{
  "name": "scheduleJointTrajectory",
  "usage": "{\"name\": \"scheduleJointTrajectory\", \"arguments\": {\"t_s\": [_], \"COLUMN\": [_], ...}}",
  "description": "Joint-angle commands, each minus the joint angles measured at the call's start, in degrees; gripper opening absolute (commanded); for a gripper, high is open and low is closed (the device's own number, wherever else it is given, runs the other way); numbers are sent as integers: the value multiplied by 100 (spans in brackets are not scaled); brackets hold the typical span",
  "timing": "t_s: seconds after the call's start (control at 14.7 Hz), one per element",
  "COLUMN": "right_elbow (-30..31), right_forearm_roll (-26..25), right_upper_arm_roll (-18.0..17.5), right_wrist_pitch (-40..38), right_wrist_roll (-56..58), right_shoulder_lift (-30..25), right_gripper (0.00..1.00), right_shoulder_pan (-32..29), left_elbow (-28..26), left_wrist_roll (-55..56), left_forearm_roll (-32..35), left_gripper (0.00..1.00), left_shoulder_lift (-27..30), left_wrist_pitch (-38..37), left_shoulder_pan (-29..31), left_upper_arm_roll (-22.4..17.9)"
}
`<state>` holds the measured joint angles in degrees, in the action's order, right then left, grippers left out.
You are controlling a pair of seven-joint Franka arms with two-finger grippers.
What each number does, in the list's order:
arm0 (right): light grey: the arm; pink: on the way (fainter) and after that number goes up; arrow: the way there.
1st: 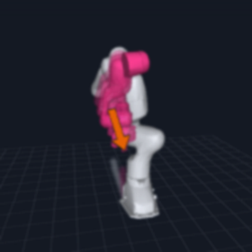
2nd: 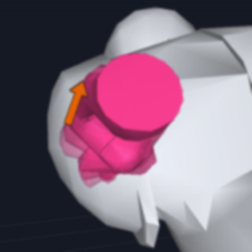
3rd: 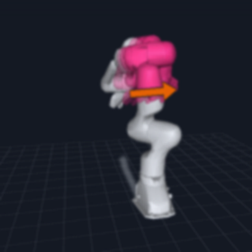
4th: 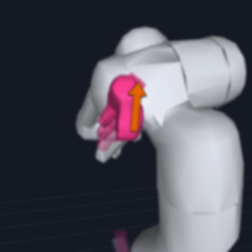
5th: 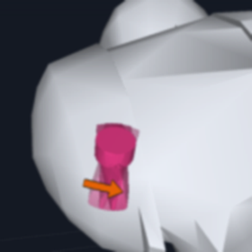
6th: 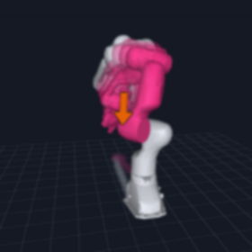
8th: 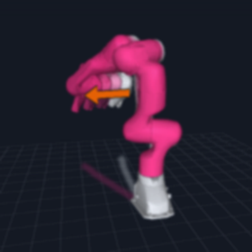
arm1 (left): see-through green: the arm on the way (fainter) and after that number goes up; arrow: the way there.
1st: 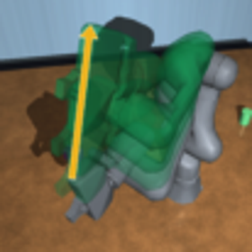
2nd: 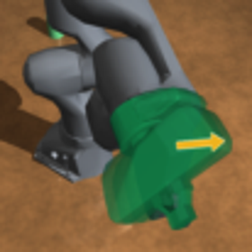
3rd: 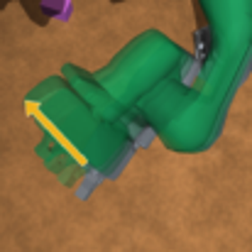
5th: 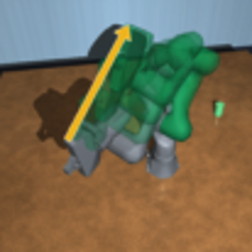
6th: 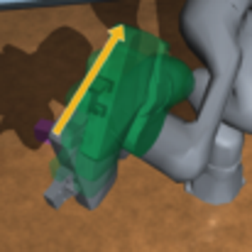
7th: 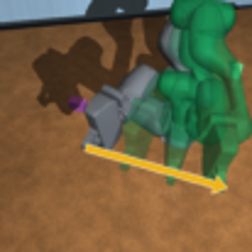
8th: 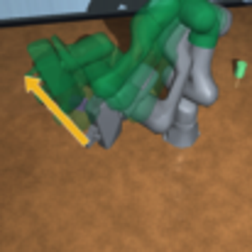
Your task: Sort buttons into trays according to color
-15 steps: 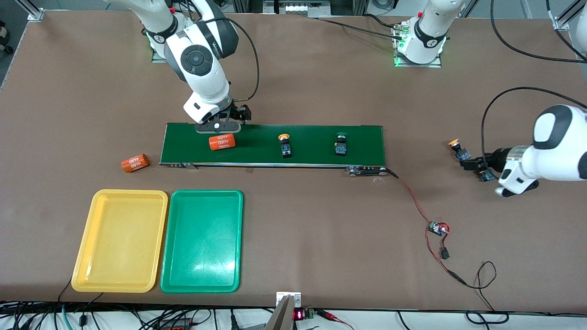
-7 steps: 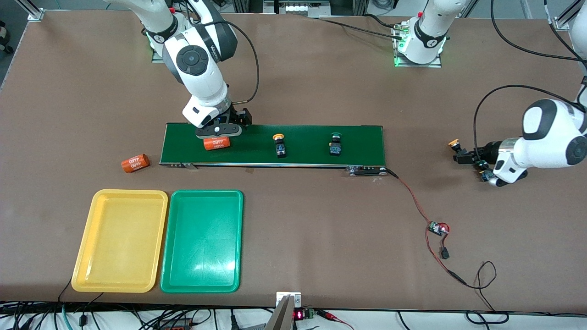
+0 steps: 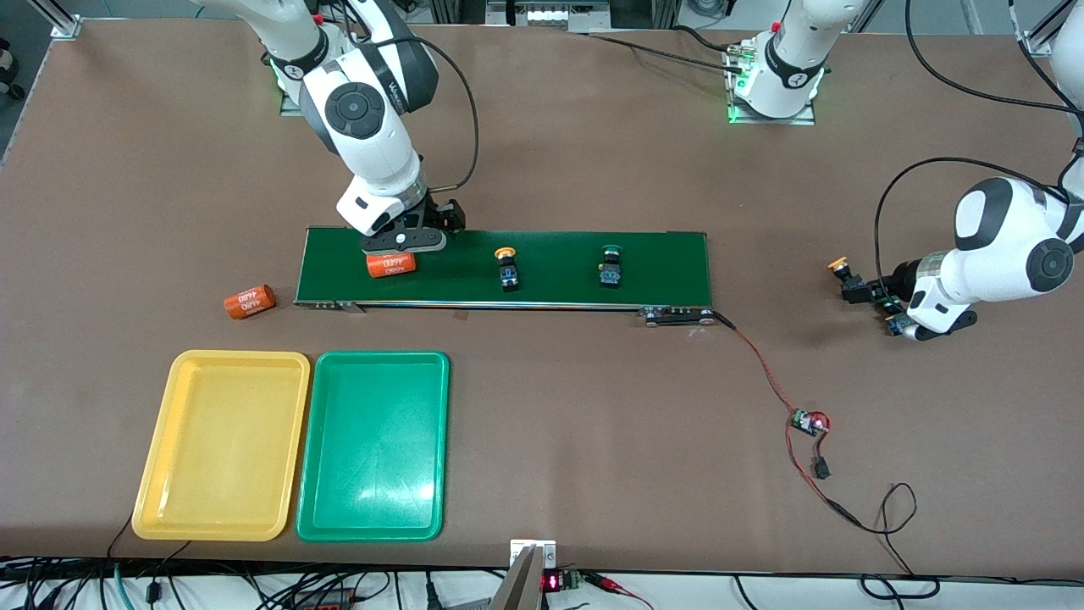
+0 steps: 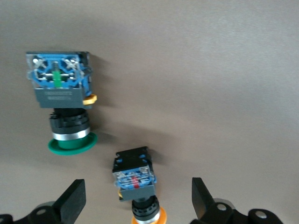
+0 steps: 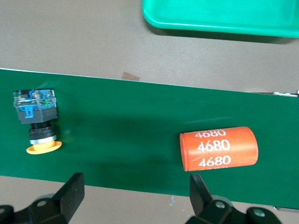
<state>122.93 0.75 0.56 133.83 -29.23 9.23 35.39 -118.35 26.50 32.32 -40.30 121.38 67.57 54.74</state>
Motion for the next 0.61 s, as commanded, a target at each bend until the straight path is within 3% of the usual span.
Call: {"name": "scheduleJointTrajectory", "arguments": {"t_s": [0.0,0.34,0.41,0.48,0.54], "right_elbow": [-41,-41,-41,-41,-41], "right_forearm_roll": [13,13,13,-4,-4], "right_upper_arm_roll": [-4,-4,-12,-21,-21], "right_wrist_pitch": [-15,-6,3,81,212], "right_wrist_roll": [49,-240,-346,-364,-364], "right_shoulder_lift": [-18,0,17,78,105], "right_gripper": [100,100,100,100,100], "right_shoulder_pan": [-14,38,47,47,47], "left_elbow": [-144,-303,-311,-346,-346], "left_wrist_roll": [101,136,136,136,127], "left_forearm_roll": [160,195,195,195,195], "left_gripper": [100,100,96,86,55], "left_shoulder_lift": [49,-39,-22,4,-4], "left_wrist_pitch": [192,509,500,492,500], "left_shoulder_pan": [20,-120,-156,-156,-165], "left_upper_arm_roll": [-60,-297,-324,-324,-324]}}
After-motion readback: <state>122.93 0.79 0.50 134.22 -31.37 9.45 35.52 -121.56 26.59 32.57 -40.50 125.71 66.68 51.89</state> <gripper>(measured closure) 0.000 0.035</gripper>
